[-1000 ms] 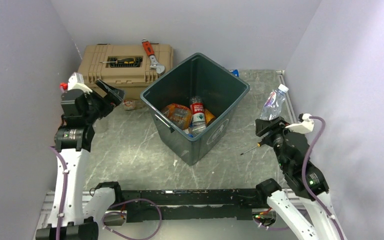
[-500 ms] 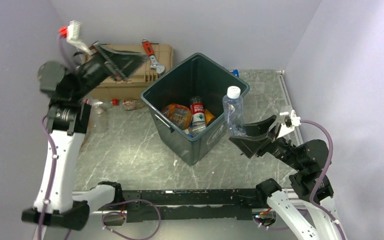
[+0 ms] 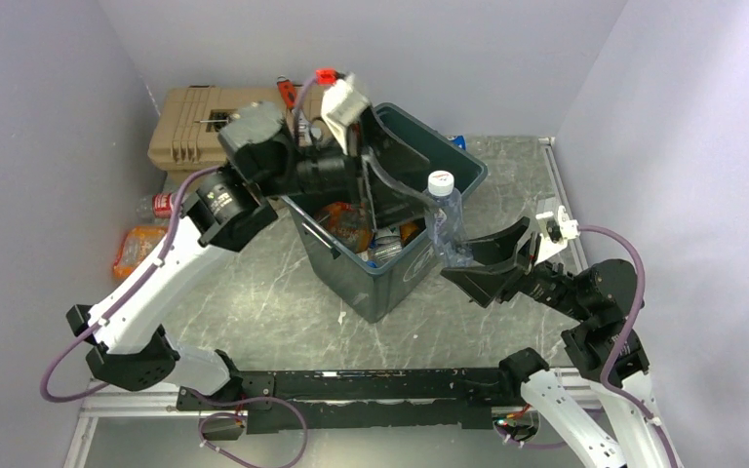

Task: Put the plastic bottles in the bin
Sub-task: Place the plastic bottle in the trash bin.

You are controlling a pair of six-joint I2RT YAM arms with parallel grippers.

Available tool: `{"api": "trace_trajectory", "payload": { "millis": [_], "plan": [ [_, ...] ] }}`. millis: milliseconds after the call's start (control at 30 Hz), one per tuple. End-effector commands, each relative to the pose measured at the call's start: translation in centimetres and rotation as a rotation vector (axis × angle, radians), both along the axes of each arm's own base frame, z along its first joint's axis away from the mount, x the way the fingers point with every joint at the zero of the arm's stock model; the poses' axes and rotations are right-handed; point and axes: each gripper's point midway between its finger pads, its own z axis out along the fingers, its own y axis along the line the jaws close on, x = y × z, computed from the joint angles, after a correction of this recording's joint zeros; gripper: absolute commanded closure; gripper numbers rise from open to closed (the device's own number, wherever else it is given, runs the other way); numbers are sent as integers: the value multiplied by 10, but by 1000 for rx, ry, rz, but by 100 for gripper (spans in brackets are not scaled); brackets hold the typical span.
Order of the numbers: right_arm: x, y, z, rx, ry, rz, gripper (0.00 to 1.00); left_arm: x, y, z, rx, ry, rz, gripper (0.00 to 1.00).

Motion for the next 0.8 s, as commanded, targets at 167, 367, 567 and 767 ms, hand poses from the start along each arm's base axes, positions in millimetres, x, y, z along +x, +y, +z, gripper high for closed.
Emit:
{"api": "trace_trajectory", "payload": {
  "millis": [167, 367, 567, 767],
  "plan": [
    [-10, -1, 25, 19, -94, 26, 100, -4, -26, -5, 30, -192, 114, 7],
    [-7, -3, 18, 2, -83, 4, 100, -7, -26, 6, -28, -191, 122, 27],
    [-6, -3, 16, -6, -81, 0, 100, -6, -36, 1, -3, -164, 103, 36],
    [-8, -5, 16, -5, -86, -8, 100, -13, -46, -7, 35, -157, 63, 69]
  ]
}}
